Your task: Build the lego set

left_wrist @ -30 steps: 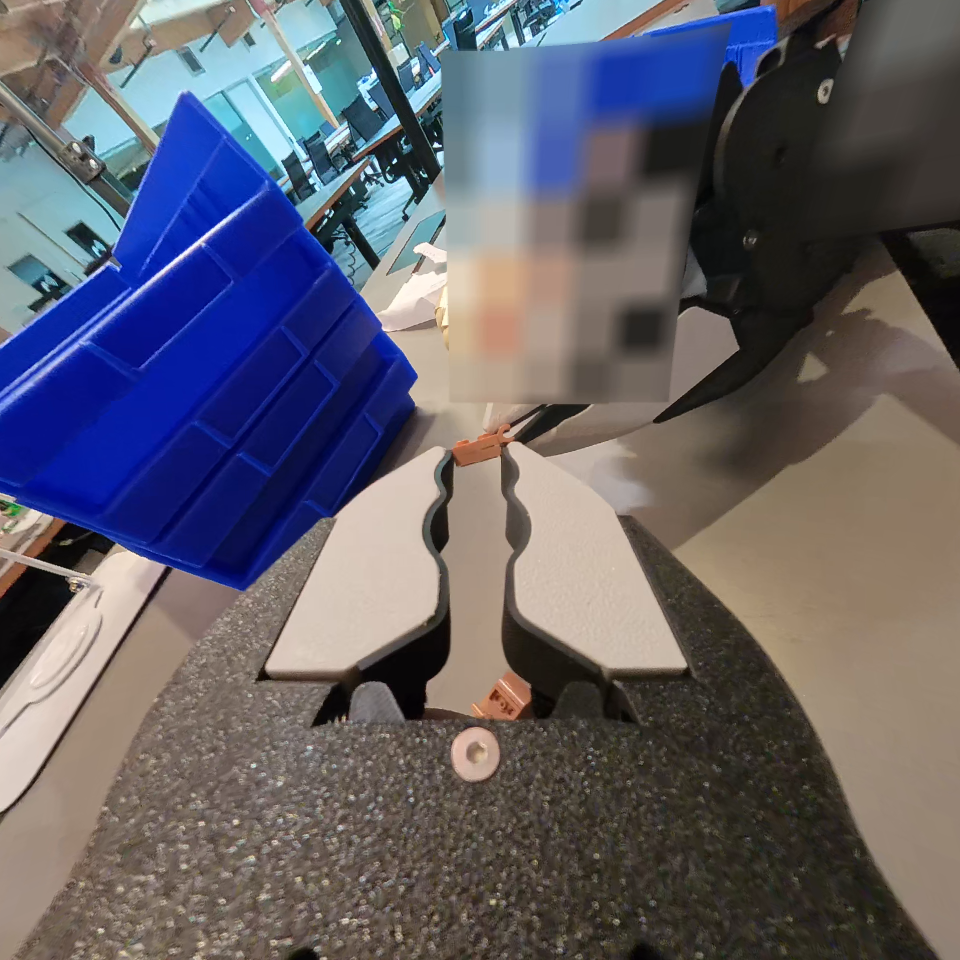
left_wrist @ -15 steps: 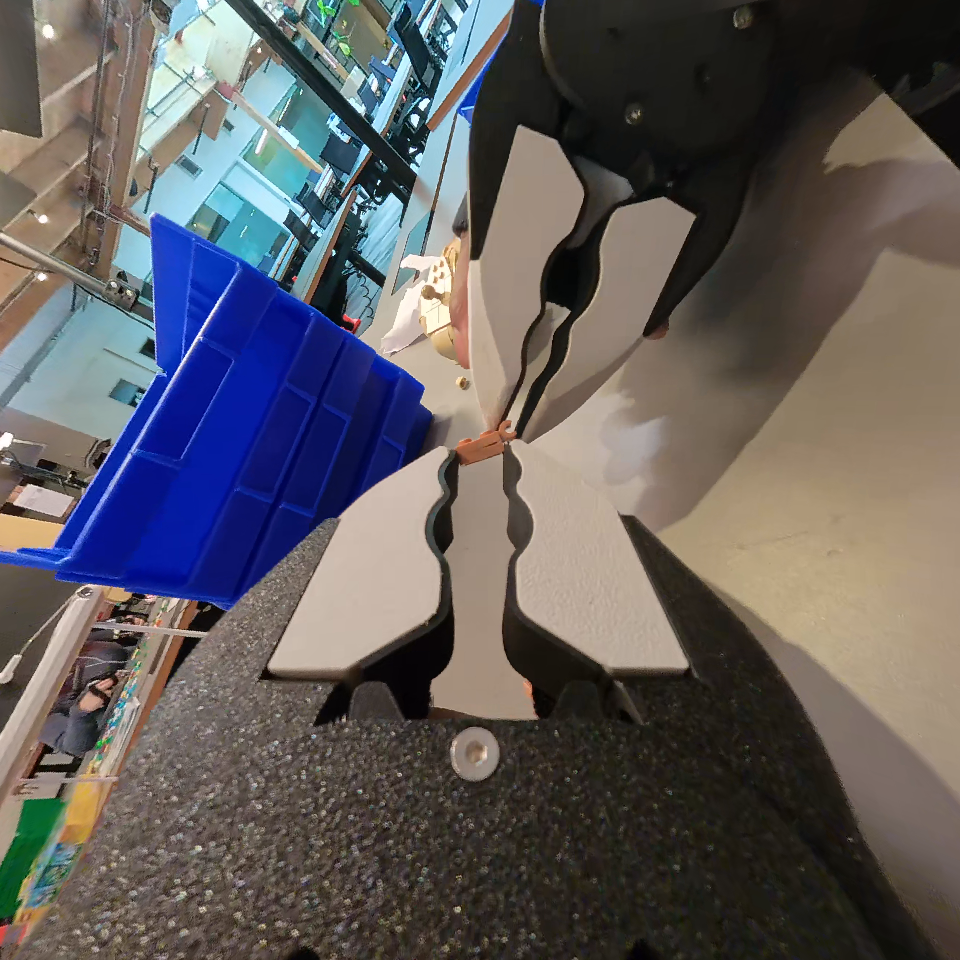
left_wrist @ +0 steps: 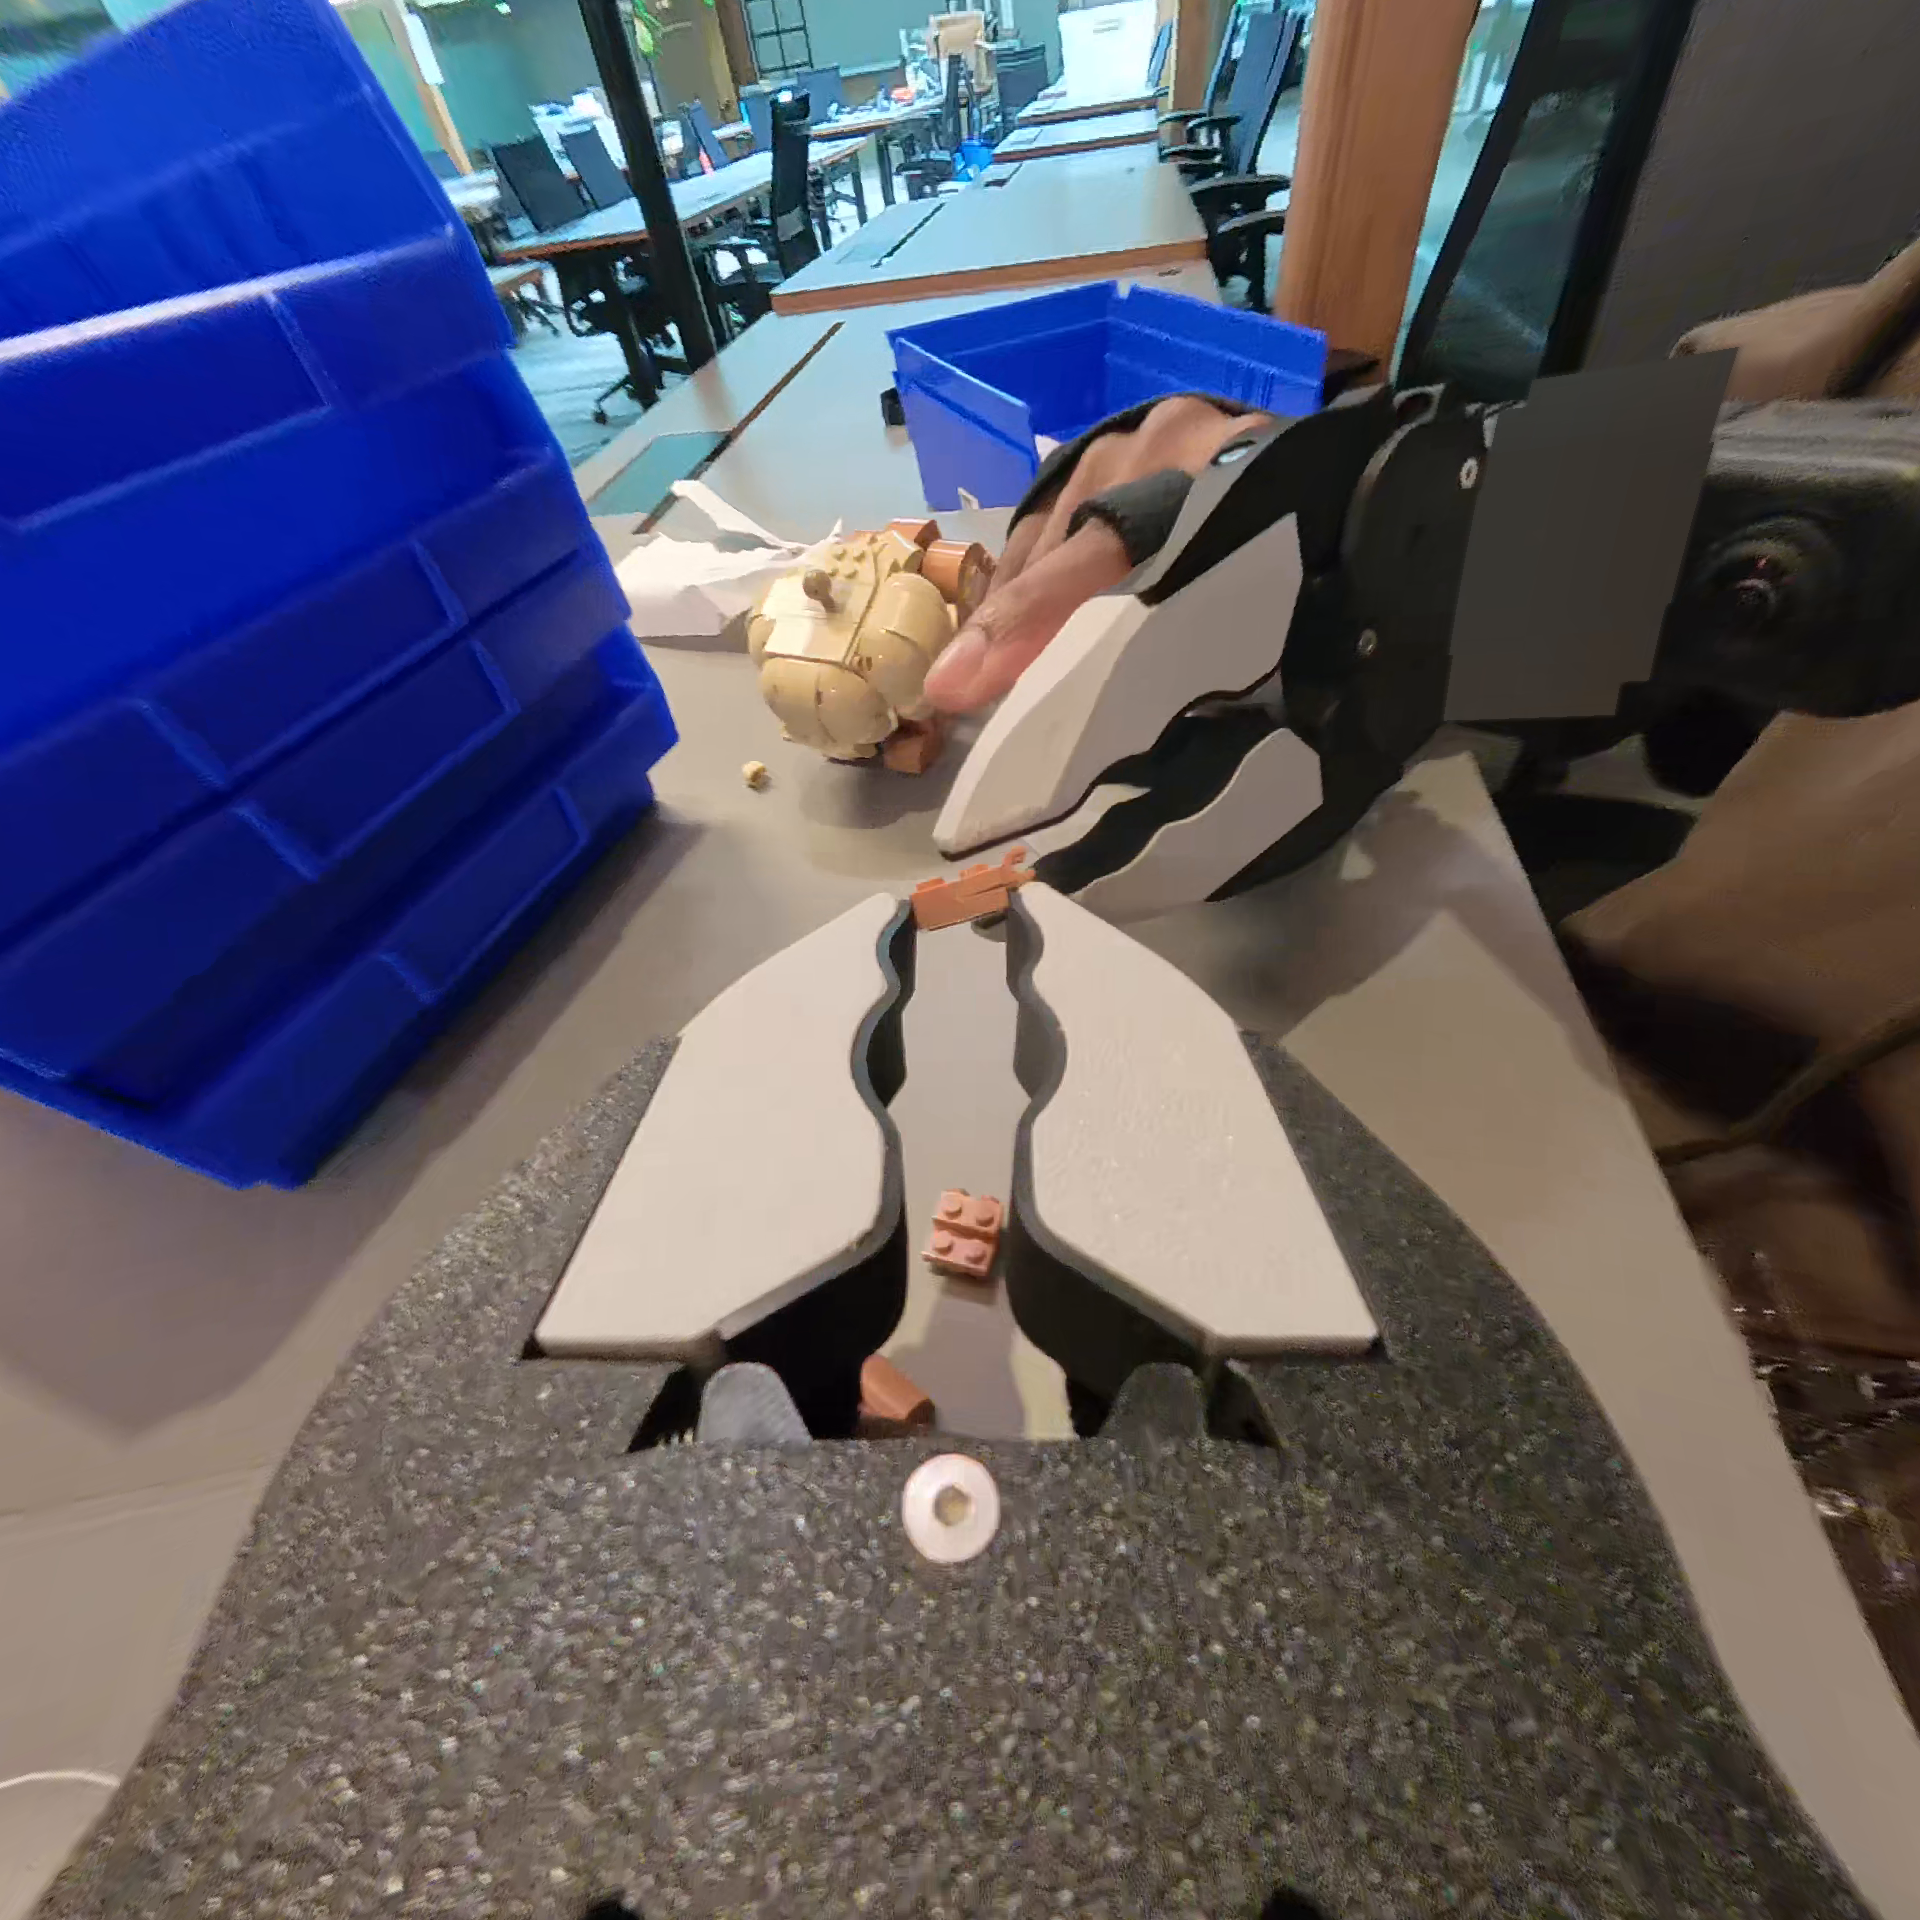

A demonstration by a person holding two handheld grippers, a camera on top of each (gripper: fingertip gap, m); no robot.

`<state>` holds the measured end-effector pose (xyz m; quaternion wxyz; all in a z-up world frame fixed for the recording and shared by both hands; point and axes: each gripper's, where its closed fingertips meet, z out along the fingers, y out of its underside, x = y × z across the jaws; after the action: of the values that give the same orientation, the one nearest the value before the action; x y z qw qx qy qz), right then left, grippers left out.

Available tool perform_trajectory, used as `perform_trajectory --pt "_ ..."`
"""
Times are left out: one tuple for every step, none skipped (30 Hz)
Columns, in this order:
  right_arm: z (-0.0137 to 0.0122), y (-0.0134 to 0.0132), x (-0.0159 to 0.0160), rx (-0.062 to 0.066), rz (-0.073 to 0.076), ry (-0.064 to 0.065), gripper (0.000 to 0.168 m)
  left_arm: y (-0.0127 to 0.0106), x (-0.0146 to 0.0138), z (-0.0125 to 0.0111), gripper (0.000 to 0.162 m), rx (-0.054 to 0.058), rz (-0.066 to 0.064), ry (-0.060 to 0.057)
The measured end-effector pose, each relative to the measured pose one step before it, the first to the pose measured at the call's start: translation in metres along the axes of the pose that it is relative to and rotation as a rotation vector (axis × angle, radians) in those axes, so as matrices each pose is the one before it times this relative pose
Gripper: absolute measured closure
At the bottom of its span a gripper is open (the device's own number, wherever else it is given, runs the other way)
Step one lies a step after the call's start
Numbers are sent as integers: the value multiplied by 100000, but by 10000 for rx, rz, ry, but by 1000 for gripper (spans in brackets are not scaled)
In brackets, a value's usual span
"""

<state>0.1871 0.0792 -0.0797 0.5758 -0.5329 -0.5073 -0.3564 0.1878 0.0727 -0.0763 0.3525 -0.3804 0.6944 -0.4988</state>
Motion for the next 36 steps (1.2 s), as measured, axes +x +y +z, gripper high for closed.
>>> perform_trajectory --pt "19 -60 -16 12 -22 -9 154 107 95 78 145 7 -308 163" --pt "33 -37 -78 6 1 -39 154 56 150 88 145 49 -380 224" --pt "0 -44 -90 29 28 -59 153 53 141 92 146 53 -424 236" --pt "-20 -108 -27 62 54 -29 153 93 16 88 146 29 -400 154" --pt "-56 -136 39 80 77 -9 153 108 4 66 146 17 -329 140" --pt "-33 -116 69 67 113 -10 154 115 93 82 146 -1 -298 183" --pt "-24 -53 10 29 114 -61 154 154 197 101 146 -23 -305 248" --pt "9 1 -142 12 80 -134 154 109 67 74 145 -1 -329 167" --pt "6 32 -154 12 39 -108 155 55 6 29 145 8 -280 117" --pt "-4 -4 -230 24 -5 -152 159 61 17 16 146 -21 -160 94" --pt "-10 11 -169 11 19 -124 159 163 6 24 146 -117 5 20" --pt "-18 22 -189 12 59 -169 160 176 6 45 146 -124 85 -35" --pt "-55 0 -157 44 98 -194 161 165 45 47 146 -125 84 -14" --pt "-59 -15 -141 71 95 -194 161 123 65 37 146 -121 114 1" --pt "-67 -33 -106 74 41 -166 161 108 87 29 146 -137 144 -1" --pt "-75 -46 -93 68 -32 -130 161 69 76 28 146 -130 175 -13" --pt "-67 -59 -87 61 -87 -109 161 86 85 22 146 -151 212 -26" --pt "-51 -33 -83 43 -116 -76 161 79 73 13 146 -146 218 -45" --pt "-46 -34 -97 22 -136 -69 161 82 67 22 146 -144 188 -41" --pt "-39 -39 -131 15 -141 -80 161 132 63 27 146 -153 186 -23" --pt "-26 -21 -142 11 -124 -86 161 138 52 39 146 -137 206 -32" --pt "-11 -29 -196 16 -126 -105 161 178 72 45 146 -165 191 -21" --pt "-19 -37 -199 20 -149 -101 161 193 75 58 146 -171 204 -22" --pt "-19 -26 -194 18 -150 -91 161 197 82 60 146 -172 239 -35" --pt "-7 -27 -200 11 -120 -98 161 196 73 66 146 -186 251 -43" --pt "-9 -30 -183 10 -110 -86 161 191 69 75 146 -188 266 -61" --pt "-21 -21 -155 14 -108 -63 161 146 63 60 146 -157 254 -63" --pt "-25 -24 -108 10 -95 -51 161 113 55 56 146 -125 184 -39" --pt "-9 -23 -89 12 -76 -39 161 92 58 43 146 -100 173 -34" --pt "-10 -13 -84 10 -54 -41 161 95 25 40 146 -106 177 -45" --pt "0 -5 -88 8 -55 -40 161 105 35 35 146 -109 169 -48" --pt "13 7 -80 -5 -60 -41 161 99 5 41 146 -118 193 -75" --pt "12 23 -97 -9 -39 -53 161 128 -11 69 146 -143 251 -113" --pt "18 9 -94 0 -7 -57 161 130 20 63 146 -152 264 -111" --pt "3 23 -40 -2 37 -32 162 91 -21 42 146 -117 222 -121" --pt "-4 17 30 11 99 -7 162 13 -32 18 146 -47 162 -102"
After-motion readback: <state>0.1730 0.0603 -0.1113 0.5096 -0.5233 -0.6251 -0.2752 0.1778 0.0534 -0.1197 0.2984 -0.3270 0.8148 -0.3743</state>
